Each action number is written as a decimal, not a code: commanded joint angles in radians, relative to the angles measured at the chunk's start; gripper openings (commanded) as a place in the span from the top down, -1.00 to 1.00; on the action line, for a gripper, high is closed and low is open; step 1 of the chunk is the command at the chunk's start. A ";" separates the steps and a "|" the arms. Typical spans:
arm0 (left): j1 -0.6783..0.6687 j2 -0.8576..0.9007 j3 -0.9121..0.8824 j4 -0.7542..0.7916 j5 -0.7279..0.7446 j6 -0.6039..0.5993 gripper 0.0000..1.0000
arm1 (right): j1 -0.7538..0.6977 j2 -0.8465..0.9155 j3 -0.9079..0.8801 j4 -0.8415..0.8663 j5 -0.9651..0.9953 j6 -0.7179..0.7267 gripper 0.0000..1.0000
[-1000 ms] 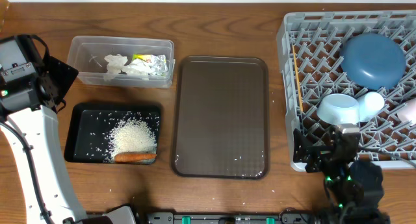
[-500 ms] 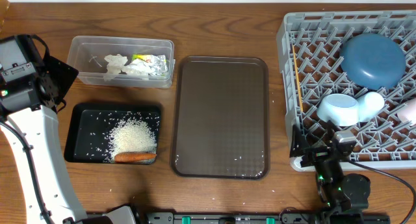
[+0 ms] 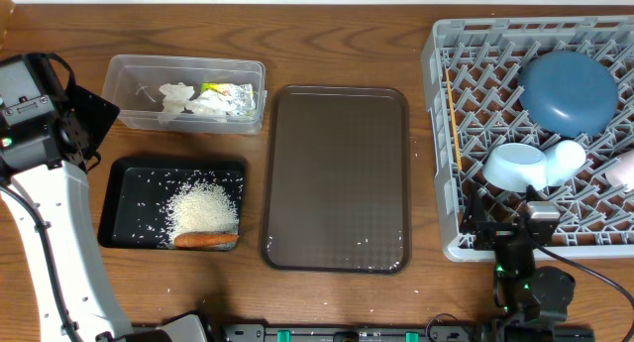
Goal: Sort waste into correct bins and load items into the dishwasher rack
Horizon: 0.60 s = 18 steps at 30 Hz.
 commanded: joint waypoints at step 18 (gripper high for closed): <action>0.004 0.005 0.010 -0.002 -0.012 -0.001 -1.00 | -0.022 -0.009 -0.005 -0.005 0.023 -0.239 -0.99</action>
